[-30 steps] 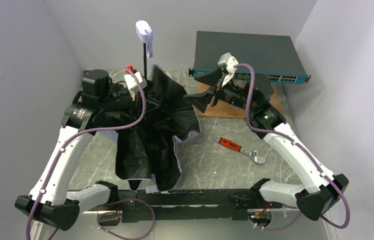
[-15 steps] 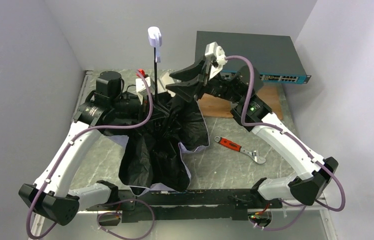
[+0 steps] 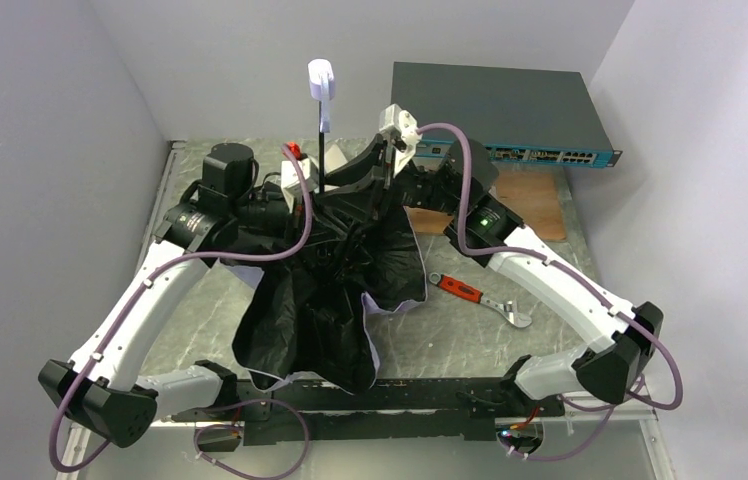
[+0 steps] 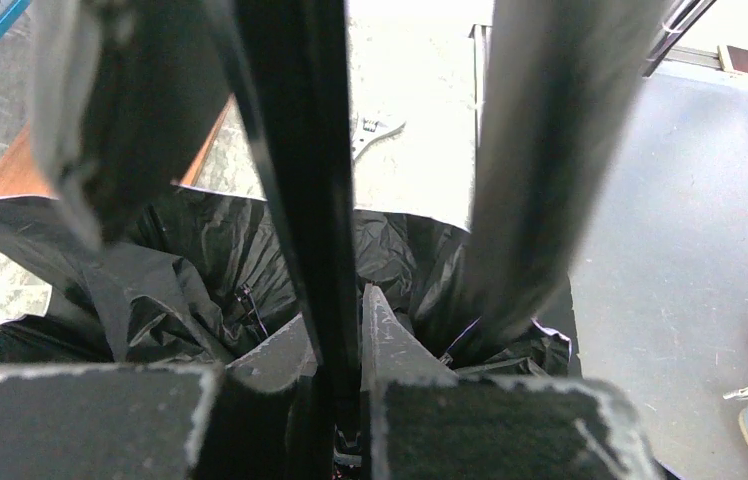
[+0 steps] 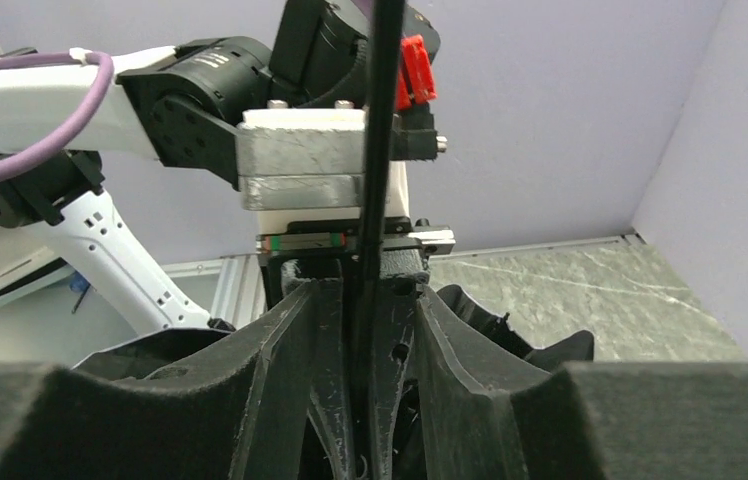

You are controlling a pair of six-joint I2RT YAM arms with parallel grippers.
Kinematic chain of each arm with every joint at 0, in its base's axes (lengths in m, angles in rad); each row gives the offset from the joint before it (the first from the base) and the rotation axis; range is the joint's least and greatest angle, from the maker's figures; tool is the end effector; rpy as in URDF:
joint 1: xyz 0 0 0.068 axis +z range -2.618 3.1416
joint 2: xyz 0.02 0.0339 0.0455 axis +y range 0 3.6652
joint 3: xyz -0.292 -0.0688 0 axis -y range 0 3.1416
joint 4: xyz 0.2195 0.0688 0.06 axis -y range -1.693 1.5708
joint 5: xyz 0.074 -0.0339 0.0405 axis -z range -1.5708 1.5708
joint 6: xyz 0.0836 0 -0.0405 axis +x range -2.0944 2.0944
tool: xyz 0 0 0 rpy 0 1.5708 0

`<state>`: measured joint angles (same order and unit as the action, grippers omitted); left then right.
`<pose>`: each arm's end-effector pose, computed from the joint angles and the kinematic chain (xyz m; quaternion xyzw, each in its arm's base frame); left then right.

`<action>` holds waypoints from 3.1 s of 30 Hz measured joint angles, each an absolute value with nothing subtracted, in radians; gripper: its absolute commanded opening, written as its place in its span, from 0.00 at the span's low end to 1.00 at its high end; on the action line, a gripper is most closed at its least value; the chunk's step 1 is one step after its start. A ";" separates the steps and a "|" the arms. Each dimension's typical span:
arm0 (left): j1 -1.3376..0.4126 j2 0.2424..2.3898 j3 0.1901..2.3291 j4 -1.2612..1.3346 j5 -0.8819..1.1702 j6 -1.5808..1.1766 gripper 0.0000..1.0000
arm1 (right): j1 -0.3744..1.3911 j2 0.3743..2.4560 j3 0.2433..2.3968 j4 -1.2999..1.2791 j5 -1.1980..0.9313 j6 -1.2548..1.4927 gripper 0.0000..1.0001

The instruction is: Open the umbrella

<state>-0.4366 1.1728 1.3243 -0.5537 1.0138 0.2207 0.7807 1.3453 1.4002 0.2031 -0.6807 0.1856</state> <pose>0.1725 -0.1588 0.4289 0.4888 0.6038 -0.4545 0.4358 0.1796 0.2520 0.5055 -0.4215 0.4725 0.5273 0.5666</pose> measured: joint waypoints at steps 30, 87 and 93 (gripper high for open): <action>-0.241 1.072 1.041 -0.767 0.748 0.753 0.87 | 0.790 1.334 1.326 0.142 -0.505 0.145 0.00; -0.194 1.276 0.793 -0.520 0.693 1.274 0.84 | 0.781 1.754 1.046 0.007 -0.504 -0.428 0.43; -0.112 1.338 0.817 -0.543 0.645 1.317 0.93 | 0.781 1.754 0.991 -0.099 -0.471 -0.572 0.48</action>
<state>-0.1123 1.3376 0.8173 -0.5426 0.6453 1.3170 0.7815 1.7542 0.9913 -0.0990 -0.4709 -0.5720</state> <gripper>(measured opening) 0.900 0.468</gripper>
